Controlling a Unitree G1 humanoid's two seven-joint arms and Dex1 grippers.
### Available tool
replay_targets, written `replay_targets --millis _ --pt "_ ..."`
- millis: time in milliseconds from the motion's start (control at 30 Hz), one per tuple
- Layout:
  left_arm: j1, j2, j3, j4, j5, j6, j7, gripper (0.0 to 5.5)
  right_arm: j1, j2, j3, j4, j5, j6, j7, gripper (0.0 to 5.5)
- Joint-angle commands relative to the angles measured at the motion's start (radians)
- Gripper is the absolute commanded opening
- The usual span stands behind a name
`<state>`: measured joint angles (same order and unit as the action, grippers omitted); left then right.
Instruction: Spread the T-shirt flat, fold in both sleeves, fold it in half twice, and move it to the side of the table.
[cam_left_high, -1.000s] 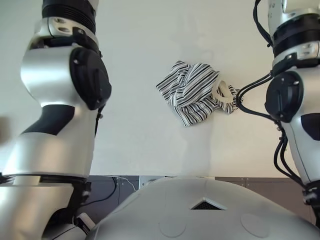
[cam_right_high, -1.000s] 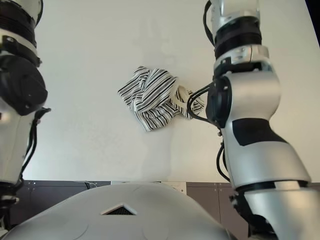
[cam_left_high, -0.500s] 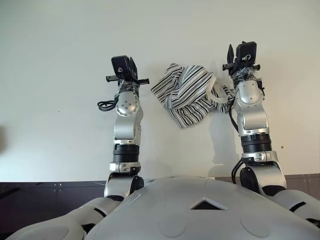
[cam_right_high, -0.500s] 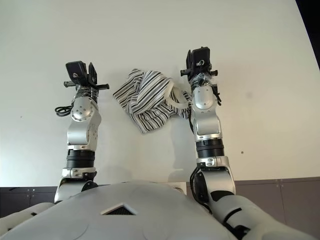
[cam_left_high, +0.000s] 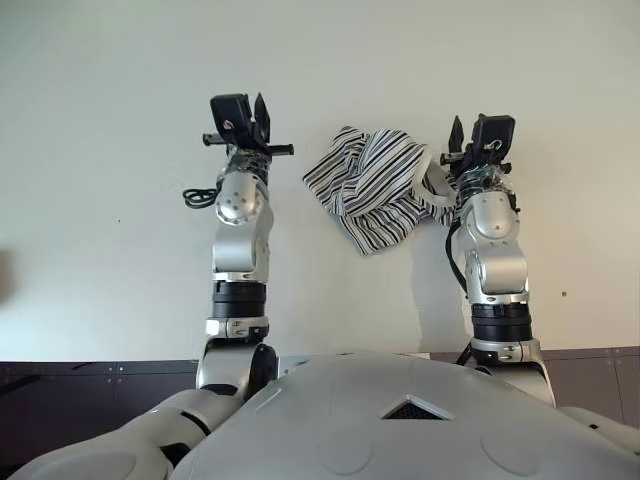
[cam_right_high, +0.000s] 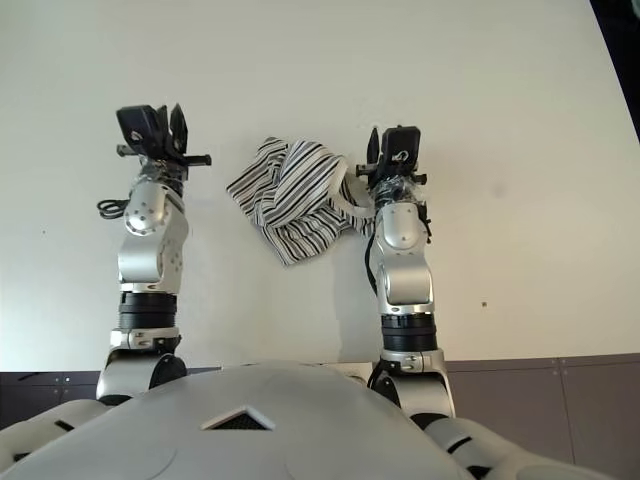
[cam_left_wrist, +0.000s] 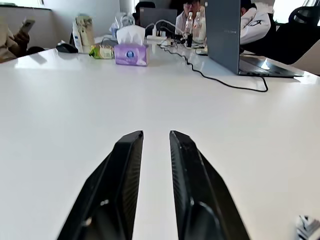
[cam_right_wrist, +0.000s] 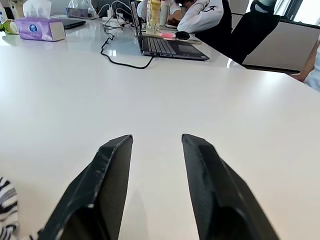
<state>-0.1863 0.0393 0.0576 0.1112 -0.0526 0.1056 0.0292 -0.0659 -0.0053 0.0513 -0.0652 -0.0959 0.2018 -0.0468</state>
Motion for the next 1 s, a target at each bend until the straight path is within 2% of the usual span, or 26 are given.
replay_targets --millis 33,200,300,433,500,600,733,833,1000 --pt "-0.076 -0.017 -0.013 0.002 -0.010 -0.026 -0.019 0.97 -0.071 -0.019 0.004 -0.049 0.002 -0.013 0.029 1.79" --pt "-0.090 -0.028 -0.053 0.085 0.008 -0.027 -0.047 0.97 -0.070 -0.006 -0.008 0.090 -0.008 -0.047 -0.008 1.79" --pt "-0.075 -0.015 -0.031 0.107 0.003 -0.017 -0.039 0.97 -0.082 -0.023 -0.013 0.124 0.000 -0.071 0.006 1.79" --pt "-0.106 -0.034 -0.033 0.156 0.016 -0.038 -0.019 0.97 -0.120 -0.045 -0.071 0.141 0.032 -0.080 0.006 1.79" --pt "-0.114 -0.027 -0.038 0.178 0.018 -0.021 -0.035 0.97 -0.098 -0.051 -0.018 0.110 0.000 -0.041 0.031 1.79" --pt "-0.078 0.008 -0.098 0.164 -0.031 0.105 -0.210 0.97 0.031 -0.174 0.126 -0.058 -0.080 0.079 0.195 1.79" --pt "-0.030 0.098 -0.217 0.023 -0.055 0.155 -0.456 0.97 0.031 -0.349 0.145 -0.155 -0.050 0.094 0.421 1.79" --pt "0.006 0.103 -0.239 -0.030 -0.061 0.187 -0.478 0.97 -0.041 -0.396 0.149 -0.106 -0.020 0.057 0.516 1.79" --pt "0.077 0.116 -0.277 -0.153 -0.098 0.235 -0.540 0.97 0.013 -0.419 0.250 -0.186 0.079 0.071 0.707 1.79"
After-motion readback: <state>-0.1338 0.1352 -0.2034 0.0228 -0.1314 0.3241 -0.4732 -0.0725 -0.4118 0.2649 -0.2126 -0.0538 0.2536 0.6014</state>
